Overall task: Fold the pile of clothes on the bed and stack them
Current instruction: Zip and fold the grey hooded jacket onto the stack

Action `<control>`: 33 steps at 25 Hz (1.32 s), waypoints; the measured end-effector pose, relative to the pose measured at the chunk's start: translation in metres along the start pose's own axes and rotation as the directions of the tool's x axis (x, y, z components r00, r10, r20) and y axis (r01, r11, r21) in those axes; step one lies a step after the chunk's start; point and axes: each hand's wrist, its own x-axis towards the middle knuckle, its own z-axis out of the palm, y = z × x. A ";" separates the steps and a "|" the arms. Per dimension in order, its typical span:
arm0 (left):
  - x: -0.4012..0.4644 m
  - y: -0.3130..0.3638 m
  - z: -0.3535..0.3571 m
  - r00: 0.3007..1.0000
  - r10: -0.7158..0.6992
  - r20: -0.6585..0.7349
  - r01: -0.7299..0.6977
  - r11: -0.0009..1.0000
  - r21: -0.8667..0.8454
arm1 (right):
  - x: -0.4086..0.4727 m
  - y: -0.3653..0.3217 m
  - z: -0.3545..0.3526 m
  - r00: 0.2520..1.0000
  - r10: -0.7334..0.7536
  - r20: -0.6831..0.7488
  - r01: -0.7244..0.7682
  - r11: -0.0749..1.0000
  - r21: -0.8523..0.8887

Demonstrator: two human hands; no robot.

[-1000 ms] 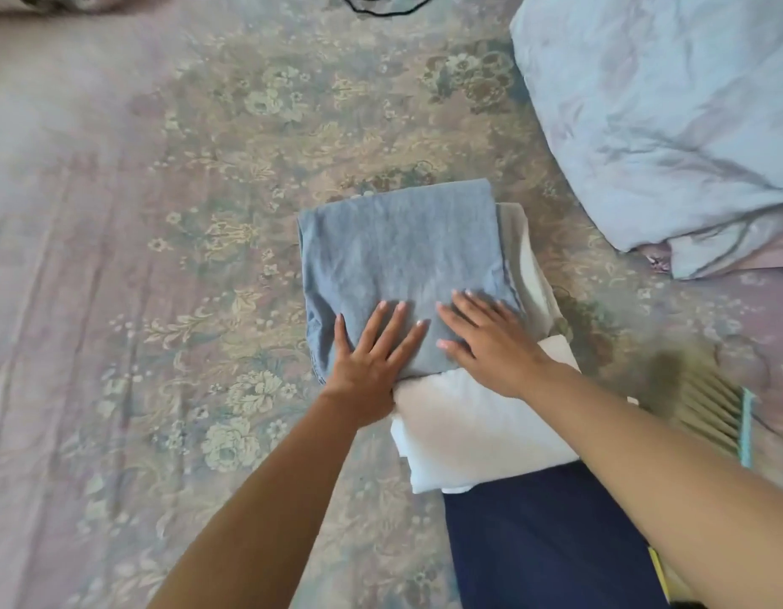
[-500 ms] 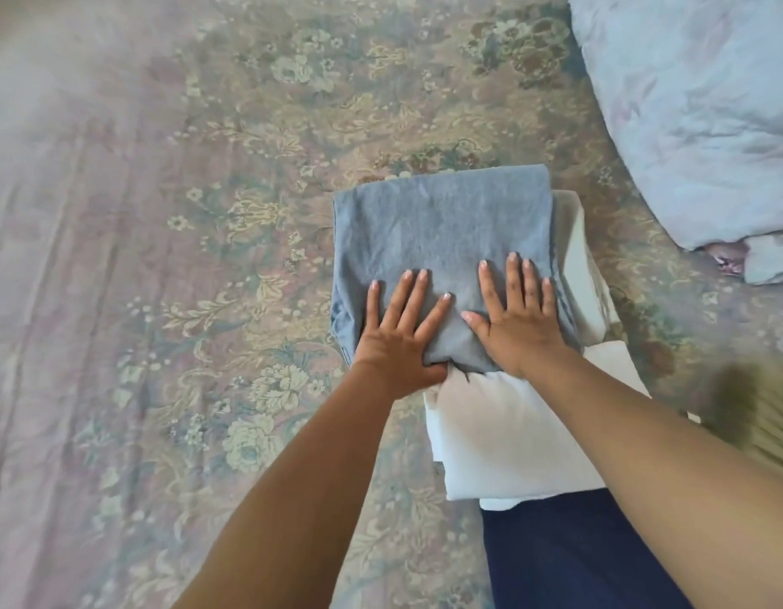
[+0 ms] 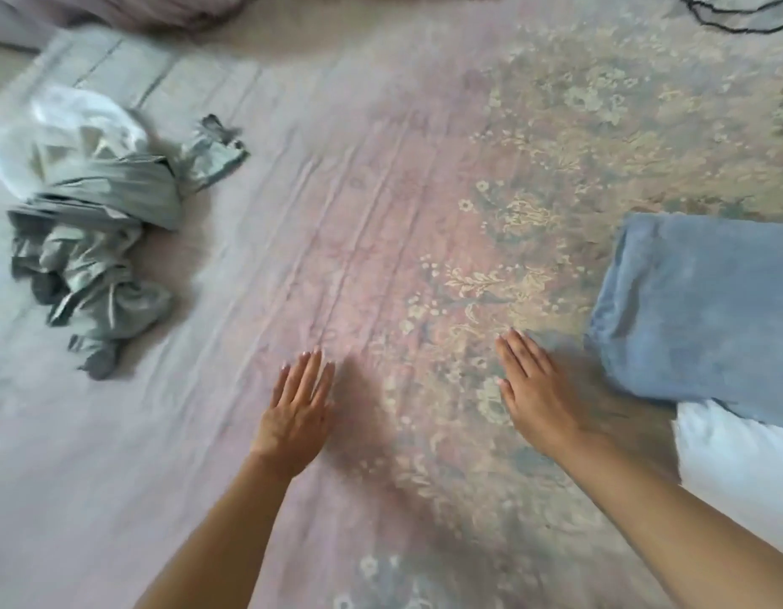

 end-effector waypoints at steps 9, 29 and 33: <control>-0.142 -0.215 0.020 0.737 -0.674 -0.040 0.675 0.738 0.015 | 0.076 -0.255 0.048 0.921 -0.391 0.002 0.390 0.920 -0.018; -0.148 -0.242 0.061 0.726 -0.662 -0.187 0.631 0.749 -0.203 | 0.145 -0.368 0.041 0.777 -0.615 -0.134 0.627 0.773 0.092; -0.158 -0.220 0.059 0.718 -0.661 -0.219 0.612 0.749 -0.254 | 0.026 -0.274 0.056 0.906 -0.413 0.096 0.387 0.897 0.212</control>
